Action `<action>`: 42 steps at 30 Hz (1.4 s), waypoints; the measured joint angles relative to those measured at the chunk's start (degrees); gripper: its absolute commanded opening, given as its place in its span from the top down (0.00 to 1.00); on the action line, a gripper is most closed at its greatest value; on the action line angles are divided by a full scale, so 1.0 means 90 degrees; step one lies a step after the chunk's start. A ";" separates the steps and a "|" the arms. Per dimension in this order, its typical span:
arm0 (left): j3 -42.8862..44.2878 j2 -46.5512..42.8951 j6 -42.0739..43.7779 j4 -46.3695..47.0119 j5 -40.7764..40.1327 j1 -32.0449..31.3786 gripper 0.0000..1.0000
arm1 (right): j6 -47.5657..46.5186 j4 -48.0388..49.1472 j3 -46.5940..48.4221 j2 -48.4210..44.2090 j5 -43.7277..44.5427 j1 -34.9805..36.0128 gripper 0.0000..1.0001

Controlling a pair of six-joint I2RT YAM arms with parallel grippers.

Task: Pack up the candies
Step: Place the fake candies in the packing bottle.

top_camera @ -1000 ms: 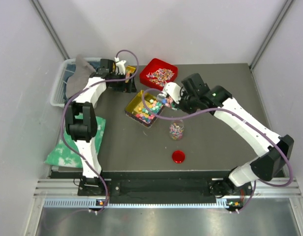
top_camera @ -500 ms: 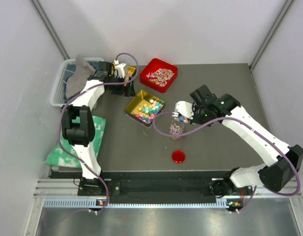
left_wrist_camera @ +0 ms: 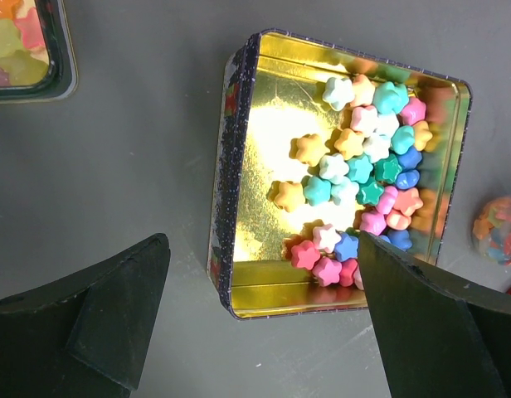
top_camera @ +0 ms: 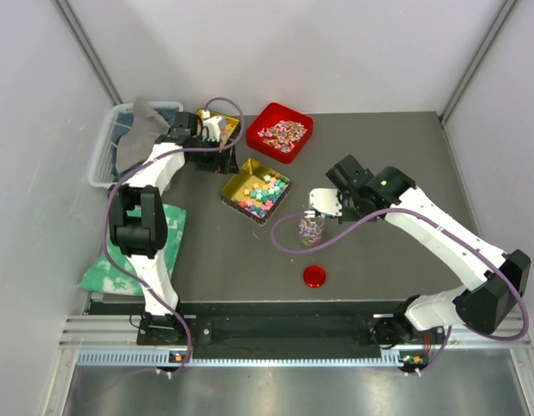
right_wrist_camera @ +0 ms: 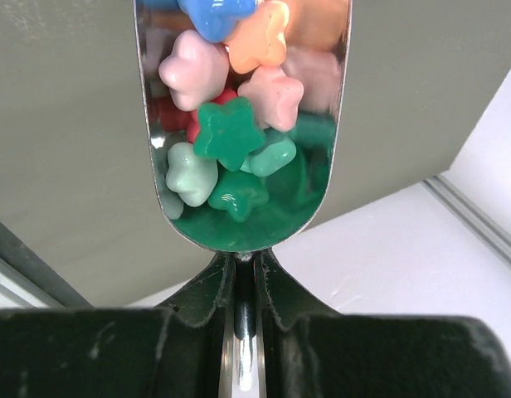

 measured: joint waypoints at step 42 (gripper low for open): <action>-0.0369 -0.0097 0.0002 0.0029 0.0051 0.0002 0.01 | -0.0444 0.0080 -0.0170 0.0328 0.1280 0.0619 1.00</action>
